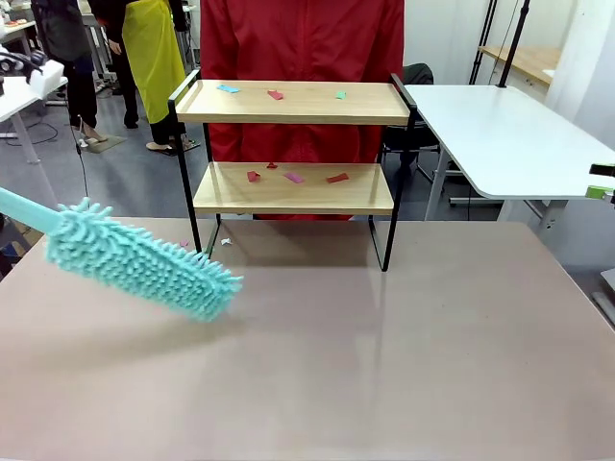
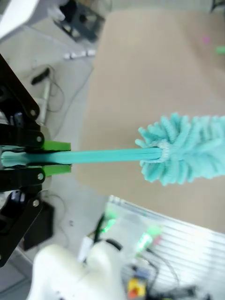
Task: Clean the shelf.
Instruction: Clean the specific section of the Shelf indicated by the human with the Duster.
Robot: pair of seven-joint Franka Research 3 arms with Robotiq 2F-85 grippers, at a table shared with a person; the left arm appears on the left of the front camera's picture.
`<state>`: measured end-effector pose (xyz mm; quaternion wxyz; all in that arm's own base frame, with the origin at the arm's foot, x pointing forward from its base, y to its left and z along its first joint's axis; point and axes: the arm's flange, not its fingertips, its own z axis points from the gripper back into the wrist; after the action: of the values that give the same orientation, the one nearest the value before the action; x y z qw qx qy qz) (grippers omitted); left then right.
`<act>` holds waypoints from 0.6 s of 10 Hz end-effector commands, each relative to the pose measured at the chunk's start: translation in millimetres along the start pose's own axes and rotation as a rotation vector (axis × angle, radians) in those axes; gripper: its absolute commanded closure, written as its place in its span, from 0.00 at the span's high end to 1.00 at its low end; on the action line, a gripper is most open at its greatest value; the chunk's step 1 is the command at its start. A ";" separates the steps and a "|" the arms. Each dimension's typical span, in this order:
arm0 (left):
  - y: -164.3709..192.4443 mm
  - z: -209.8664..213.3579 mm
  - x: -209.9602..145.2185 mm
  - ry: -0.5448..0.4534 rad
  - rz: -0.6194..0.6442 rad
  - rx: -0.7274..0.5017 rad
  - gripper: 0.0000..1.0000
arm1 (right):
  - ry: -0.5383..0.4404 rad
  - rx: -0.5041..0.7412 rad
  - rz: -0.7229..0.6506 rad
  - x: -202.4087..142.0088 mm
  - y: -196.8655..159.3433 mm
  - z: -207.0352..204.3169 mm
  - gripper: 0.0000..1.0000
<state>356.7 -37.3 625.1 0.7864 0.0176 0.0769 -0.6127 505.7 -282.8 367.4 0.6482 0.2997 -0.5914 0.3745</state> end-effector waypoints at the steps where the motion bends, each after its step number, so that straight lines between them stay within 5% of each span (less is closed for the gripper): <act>1: 10.3 21.2 -0.9 0.161 -0.099 -0.045 0.14 | 0.027 -0.011 -0.011 7.0 1.7 -2.0 1.00; 6: 11.7 30.3 -2.5 0.184 -0.068 -0.050 0.14 | 0.027 -0.011 -0.011 7.0 1.7 -2.0 1.00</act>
<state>370.1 -35.4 658.4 0.7515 0.0513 0.1597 -0.6381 505.7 -282.7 367.3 0.6482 0.2997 -0.5914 0.3745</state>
